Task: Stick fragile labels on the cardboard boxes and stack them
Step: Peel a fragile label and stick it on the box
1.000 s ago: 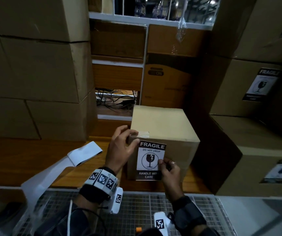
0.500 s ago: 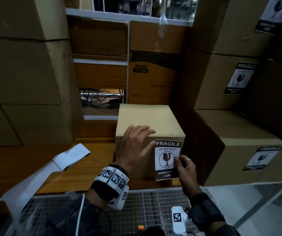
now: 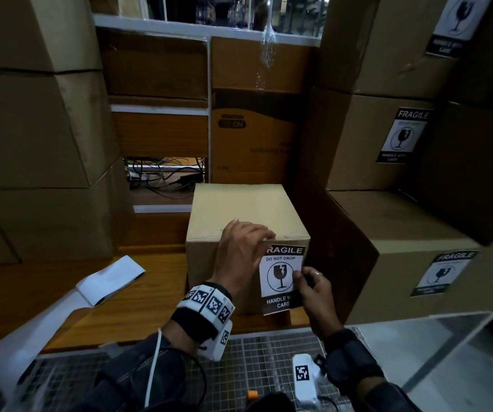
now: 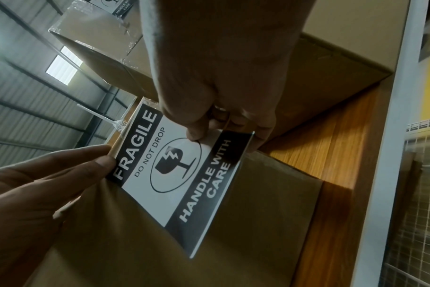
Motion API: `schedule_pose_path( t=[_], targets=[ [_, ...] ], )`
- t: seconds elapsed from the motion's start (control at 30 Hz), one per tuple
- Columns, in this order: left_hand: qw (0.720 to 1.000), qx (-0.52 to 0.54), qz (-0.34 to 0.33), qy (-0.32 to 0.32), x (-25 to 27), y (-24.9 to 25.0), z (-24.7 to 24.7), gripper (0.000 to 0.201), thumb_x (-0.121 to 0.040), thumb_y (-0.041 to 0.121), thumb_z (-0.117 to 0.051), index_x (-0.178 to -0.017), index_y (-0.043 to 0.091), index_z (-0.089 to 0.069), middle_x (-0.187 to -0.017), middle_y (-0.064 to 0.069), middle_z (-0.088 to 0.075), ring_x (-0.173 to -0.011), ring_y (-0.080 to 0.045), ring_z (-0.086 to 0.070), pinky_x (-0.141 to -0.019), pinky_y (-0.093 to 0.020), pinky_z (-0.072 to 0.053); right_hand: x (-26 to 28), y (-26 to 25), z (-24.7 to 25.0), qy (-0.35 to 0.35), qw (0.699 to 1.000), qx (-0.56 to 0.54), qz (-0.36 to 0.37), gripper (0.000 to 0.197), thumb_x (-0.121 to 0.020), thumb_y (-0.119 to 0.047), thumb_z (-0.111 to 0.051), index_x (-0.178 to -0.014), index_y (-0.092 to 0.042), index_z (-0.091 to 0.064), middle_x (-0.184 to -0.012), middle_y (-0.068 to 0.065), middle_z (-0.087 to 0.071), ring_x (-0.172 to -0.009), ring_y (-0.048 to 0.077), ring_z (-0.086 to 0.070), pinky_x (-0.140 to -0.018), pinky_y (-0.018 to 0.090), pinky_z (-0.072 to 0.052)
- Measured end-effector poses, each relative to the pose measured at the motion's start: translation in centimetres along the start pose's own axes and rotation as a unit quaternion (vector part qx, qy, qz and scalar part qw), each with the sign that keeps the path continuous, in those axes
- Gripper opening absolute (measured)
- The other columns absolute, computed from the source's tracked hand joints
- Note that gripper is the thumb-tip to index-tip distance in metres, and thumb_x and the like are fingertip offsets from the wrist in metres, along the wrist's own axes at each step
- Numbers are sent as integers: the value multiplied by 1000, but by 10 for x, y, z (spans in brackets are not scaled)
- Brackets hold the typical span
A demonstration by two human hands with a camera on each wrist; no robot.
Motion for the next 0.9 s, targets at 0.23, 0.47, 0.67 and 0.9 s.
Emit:
schedule_pose_path(
  t=[0.23,0.47,0.67,0.9],
  targets=[
    [1000,-2,0,-2,-1,-1,-3,22,-91,26,-74,-113,23,-72,-115,4,-73,-112,-15,-63,-113,-45,-36,-4,3,-1,5,1000,-2,-7,20,-105,-20,-55,-120,-11,-63,-112,7,-75,-97,21,-75,-74,34,-62],
    [1000,-2,-8,0,-3,-2,-4,21,-89,25,-77,-109,24,-72,-110,6,-74,-109,-14,-64,-110,-37,-34,-2,5,1,7,1000,-25,-6,21,-98,-19,-65,-118,-11,-66,-110,7,-76,-97,24,-75,-81,41,-63],
    [1000,-2,-5,-4,-3,-2,-3,20,-90,25,-76,-110,26,-71,-111,8,-73,-110,-12,-62,-112,-38,-32,2,8,0,6,999,-51,-17,29,-91,-7,-72,-120,-8,-65,-109,10,-77,-94,27,-76,-72,38,-63],
    [1000,6,5,-4,-1,-6,-4,20,-92,25,-72,-111,27,-71,-113,10,-72,-111,-10,-61,-116,-40,-32,9,14,-1,26,993,-95,-63,49,-80,-6,-81,-123,-10,-58,-112,10,-75,-101,26,-74,-82,41,-62]
  ],
)
Point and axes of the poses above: each hand's wrist, its own x-axis away from the middle knuckle, its own z-axis out of the back of the hand, y = z × x, the point moved 3 cm from there along -x, towards the middle knuckle
